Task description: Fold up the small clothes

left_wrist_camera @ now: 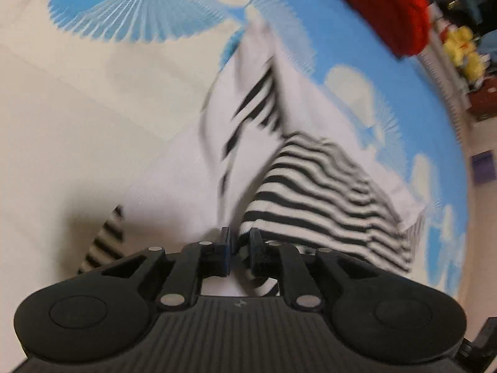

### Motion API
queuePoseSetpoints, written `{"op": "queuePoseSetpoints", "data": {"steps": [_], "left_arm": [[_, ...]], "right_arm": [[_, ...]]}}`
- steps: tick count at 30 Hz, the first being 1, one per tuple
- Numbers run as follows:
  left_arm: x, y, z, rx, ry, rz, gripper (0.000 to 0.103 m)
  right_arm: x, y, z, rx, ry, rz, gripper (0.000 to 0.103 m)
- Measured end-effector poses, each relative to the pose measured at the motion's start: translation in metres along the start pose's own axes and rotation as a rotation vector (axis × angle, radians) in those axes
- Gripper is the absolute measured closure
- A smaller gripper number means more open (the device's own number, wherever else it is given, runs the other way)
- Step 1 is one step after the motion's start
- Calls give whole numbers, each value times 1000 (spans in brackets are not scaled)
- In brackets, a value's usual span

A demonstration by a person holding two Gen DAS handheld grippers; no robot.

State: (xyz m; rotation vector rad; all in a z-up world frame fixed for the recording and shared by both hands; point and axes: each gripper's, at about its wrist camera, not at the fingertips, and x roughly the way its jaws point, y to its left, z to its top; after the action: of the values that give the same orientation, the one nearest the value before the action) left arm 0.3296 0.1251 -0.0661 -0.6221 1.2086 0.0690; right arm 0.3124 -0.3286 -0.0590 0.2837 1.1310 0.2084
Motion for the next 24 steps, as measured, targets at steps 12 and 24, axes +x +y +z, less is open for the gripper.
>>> {"op": "queuePoseSetpoints", "data": {"steps": [12,24], "left_arm": [[-13,-21,-1,104,-106,-4,102],[-12,-20,-1,178,-54,67,83]], "right_arm": [[19,16,8,76,-84,51,100],[29,1,-1,126,-1,-67,83]]}}
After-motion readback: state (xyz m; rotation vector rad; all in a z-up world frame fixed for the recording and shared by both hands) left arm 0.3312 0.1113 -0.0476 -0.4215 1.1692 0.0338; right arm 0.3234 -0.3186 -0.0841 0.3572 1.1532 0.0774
